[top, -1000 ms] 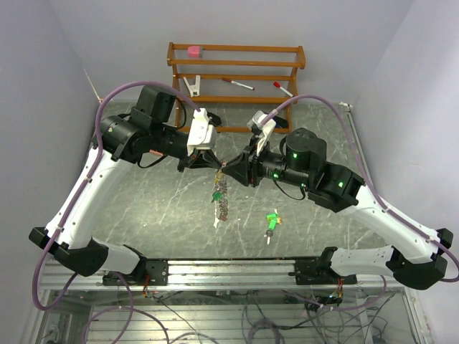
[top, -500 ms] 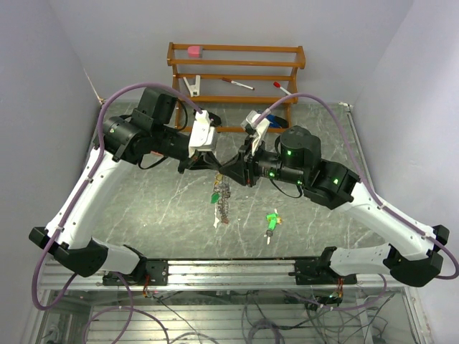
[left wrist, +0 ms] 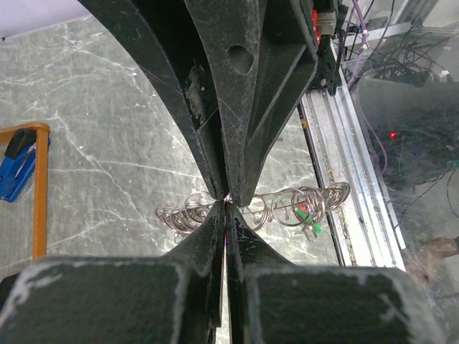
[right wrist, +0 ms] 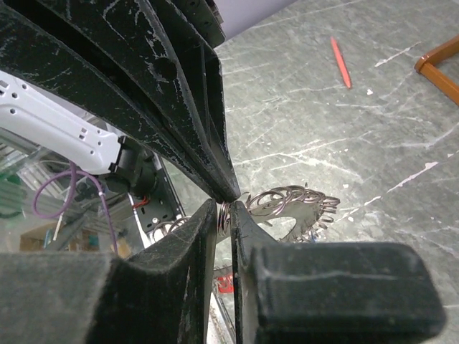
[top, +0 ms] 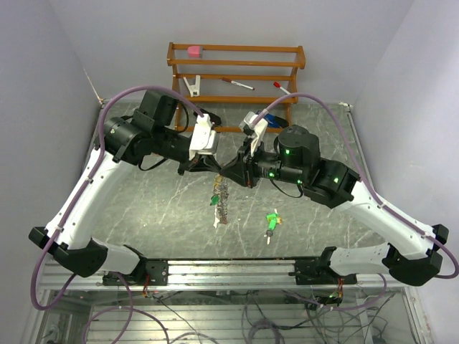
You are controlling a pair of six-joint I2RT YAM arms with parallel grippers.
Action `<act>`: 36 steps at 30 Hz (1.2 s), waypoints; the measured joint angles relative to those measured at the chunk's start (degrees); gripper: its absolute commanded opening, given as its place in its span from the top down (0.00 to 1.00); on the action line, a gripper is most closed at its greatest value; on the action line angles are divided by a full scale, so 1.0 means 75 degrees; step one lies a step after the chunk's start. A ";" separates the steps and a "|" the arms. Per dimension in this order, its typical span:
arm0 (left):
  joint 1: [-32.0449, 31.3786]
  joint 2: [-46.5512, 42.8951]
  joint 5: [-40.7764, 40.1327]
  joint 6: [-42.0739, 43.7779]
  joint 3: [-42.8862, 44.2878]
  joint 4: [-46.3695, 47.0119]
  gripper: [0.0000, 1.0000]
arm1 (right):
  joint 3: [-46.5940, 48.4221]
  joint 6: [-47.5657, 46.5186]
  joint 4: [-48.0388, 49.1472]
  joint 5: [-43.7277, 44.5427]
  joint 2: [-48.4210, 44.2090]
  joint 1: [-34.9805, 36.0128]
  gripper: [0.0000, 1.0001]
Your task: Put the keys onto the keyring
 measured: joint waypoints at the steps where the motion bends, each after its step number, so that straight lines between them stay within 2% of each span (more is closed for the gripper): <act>1: -0.0003 -0.0003 -0.0006 0.0023 0.0000 -0.0023 0.93 | 0.0015 0.0000 -0.0009 -0.0006 0.0012 0.0000 0.85; 9: -0.0085 -0.0041 -0.0079 0.0178 0.0000 -0.0154 0.93 | 0.0154 0.0000 -0.0271 -0.0131 0.0082 0.0000 0.88; 18: -0.0134 -0.0044 -0.0233 0.0291 0.0000 -0.0283 0.93 | 0.0312 -0.0029 -0.0525 -0.0312 0.0265 0.0000 1.00; 30: -0.0265 -0.0044 -0.0318 0.0408 0.0000 -0.0388 0.93 | 0.0469 -0.0058 -0.0833 -0.0350 0.0323 0.0003 1.00; 32: -0.0265 -0.0044 -0.0338 0.0396 0.0000 -0.0393 0.89 | 0.0522 -0.0058 -0.0883 -0.0408 0.0361 0.0003 1.00; 36: -0.0280 -0.0052 -0.0443 0.0289 0.0000 -0.0367 0.73 | 0.0522 -0.0096 -0.0880 -0.0469 0.0382 0.0000 1.00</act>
